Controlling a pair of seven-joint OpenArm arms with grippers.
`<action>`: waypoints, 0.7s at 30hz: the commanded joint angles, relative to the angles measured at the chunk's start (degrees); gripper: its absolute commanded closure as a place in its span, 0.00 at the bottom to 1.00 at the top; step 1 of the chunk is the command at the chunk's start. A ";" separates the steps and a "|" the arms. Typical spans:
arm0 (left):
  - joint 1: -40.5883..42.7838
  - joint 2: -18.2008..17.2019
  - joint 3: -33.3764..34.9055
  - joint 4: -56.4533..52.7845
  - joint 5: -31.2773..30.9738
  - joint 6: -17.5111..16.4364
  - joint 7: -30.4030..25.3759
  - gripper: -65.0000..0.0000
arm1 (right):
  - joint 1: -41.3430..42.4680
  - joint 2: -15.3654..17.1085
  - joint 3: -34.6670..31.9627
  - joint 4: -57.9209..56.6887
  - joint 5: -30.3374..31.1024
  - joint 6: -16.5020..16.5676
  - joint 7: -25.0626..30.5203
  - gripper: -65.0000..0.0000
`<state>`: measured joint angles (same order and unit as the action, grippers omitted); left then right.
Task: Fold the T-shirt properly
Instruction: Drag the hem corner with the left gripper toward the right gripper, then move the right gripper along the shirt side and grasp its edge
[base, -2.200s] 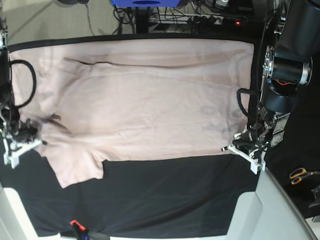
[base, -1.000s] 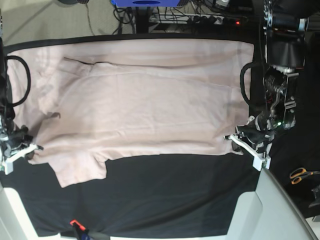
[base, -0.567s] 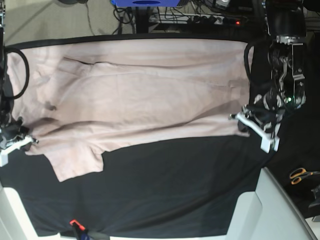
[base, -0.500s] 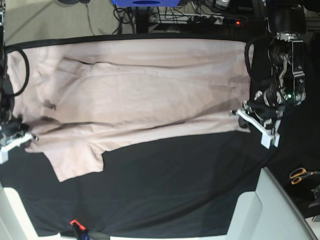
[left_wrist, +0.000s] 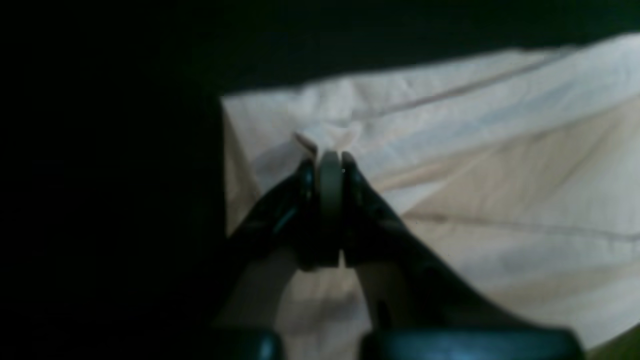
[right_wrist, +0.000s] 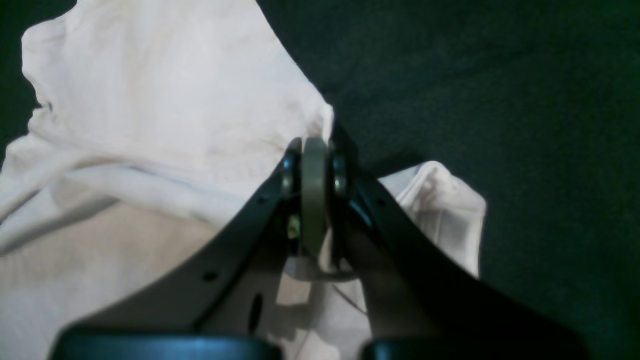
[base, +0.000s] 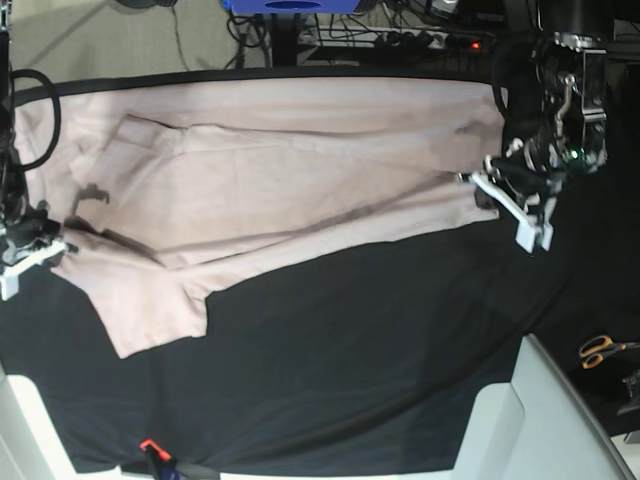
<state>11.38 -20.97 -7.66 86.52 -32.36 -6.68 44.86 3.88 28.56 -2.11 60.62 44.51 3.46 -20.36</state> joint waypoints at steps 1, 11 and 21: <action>-0.26 -0.79 -0.30 1.17 -0.21 -0.22 -0.86 1.00 | 0.47 1.55 1.36 1.05 -0.16 -1.22 1.33 1.00; 1.24 0.88 -0.21 1.08 -0.21 -0.22 -0.86 1.00 | 0.30 1.20 1.19 2.02 -0.16 -2.19 -3.33 0.93; 1.24 0.97 -0.21 0.91 -0.21 -0.22 -0.95 1.00 | 2.14 2.70 1.10 16.87 -0.25 -1.75 -6.50 0.44</action>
<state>12.99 -19.25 -7.51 86.61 -32.16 -6.50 44.60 3.97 29.85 -1.48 76.77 44.38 1.83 -28.38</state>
